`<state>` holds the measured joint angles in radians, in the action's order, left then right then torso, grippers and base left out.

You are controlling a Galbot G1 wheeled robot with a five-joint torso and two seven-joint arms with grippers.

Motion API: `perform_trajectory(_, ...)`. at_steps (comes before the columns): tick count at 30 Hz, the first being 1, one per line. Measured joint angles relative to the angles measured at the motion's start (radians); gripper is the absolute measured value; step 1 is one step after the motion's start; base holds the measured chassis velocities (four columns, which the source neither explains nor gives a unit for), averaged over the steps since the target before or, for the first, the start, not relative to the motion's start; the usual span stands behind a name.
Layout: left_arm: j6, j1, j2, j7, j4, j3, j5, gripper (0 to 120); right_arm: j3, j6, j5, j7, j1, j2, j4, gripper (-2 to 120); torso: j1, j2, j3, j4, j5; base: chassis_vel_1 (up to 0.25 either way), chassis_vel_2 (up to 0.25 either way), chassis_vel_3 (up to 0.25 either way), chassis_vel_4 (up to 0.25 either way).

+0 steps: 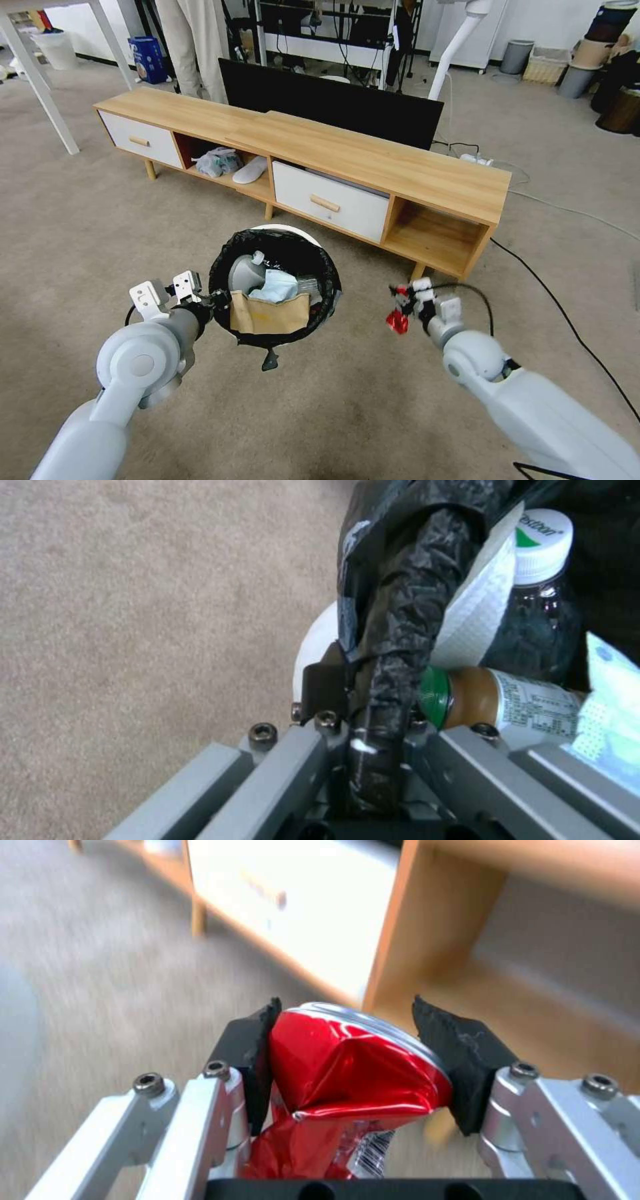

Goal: Pick up the trash bin and place the garbage on the floor into it.

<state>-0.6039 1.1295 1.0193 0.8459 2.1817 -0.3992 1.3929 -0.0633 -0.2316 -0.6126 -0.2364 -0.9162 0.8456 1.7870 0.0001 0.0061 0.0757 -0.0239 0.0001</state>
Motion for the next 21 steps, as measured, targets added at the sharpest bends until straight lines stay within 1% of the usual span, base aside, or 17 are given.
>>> perform_trajectory(7,0.0,0.009,-0.002,0.001,0.009,0.022,-0.001,0,-0.08,0.059,0.011,0.044,-0.003,-0.022,0.094,47,0.0,0.0,0.0,0.0,-0.0001,0.0,0.0,0.0,0.0)
perform_trajectory(10,0.0,0.019,-0.001,0.004,0.024,0.054,-0.003,0,-0.115,0.149,0.012,0.127,-0.001,-0.043,0.146,46,0.0,0.0,0.0,0.0,-0.0001,0.0,0.0,0.0,0.0)
perform_trajectory(11,0.0,0.019,-0.001,0.004,0.024,0.054,-0.003,0,-0.115,0.149,0.012,0.127,-0.001,-0.043,0.146,46,0.0,0.0,0.0,0.0,-0.0001,0.0,0.0,0.0,0.0)
perform_trajectory(13,0.0,0.022,0.0,0.005,0.027,0.066,-0.004,0,-0.121,0.196,0.012,0.177,0.003,-0.054,0.156,46,0.0,0.0,0.0,0.0,-0.0001,0.0,0.0,0.0,0.0)
perform_trajectory(14,0.0,0.022,0.0,0.005,0.027,0.066,-0.004,0,-0.121,0.196,0.012,0.177,0.003,-0.054,0.156,46,0.0,0.0,0.0,0.0,-0.0001,0.0,0.0,0.0,0.0)
perform_trajectory(15,0.0,0.025,0.001,0.005,0.029,0.075,-0.006,0,-0.122,0.262,0.011,0.244,0.006,-0.061,0.161,46,0.0,0.0,0.0,-0.0001,-0.0001,0.0,0.0,0.0,0.0)
perform_trajectory(16,0.0,0.025,0.001,0.005,0.029,0.075,-0.006,0,-0.122,0.262,0.011,0.244,0.006,-0.061,0.161,46,0.0,0.0,0.0,-0.0001,-0.0001,0.0,0.0,0.0,0.0)
perform_trajectory(17,0.0,0.027,0.001,0.005,0.03,0.08,-0.007,0,-0.121,0.313,0.007,0.3,0.009,-0.066,0.163,46,0.0,0.0,0.0,0.0,0.0,0.0,0.0,0.0,0.0)
perform_trajectory(18,0.0,0.028,0.001,0.005,0.03,0.081,-0.007,0,-0.118,0.33,0.004,0.321,0.011,-0.068,0.163,46,0.0,0.0,0.0,0.0,-0.0001,0.0,0.0,0.0,0.0)
perform_trajectory(19,0.0,0.029,0.001,0.005,0.031,0.085,-0.007,0,-0.108,0.364,-0.008,0.368,0.017,-0.072,0.165,46,0.0,0.0,0.0,0.0,-0.0001,0.0,0.0,0.0,0.0)
perform_trajectory(20,0.0,0.029,0.001,0.005,0.031,0.085,-0.007,0,-0.108,0.364,-0.008,0.368,0.017,-0.072,0.165,46,0.0,0.0,0.0,0.0,-0.0001,0.0,0.0,0.0,0.0)
perform_trajectory(21,0.0,0.031,0.001,0.005,0.032,0.087,-0.008,0,-0.098,0.383,-0.019,0.397,0.023,-0.074,0.166,46,0.0,0.0,0.0,-0.0001,0.0,0.0,0.0,0.0,0.0)
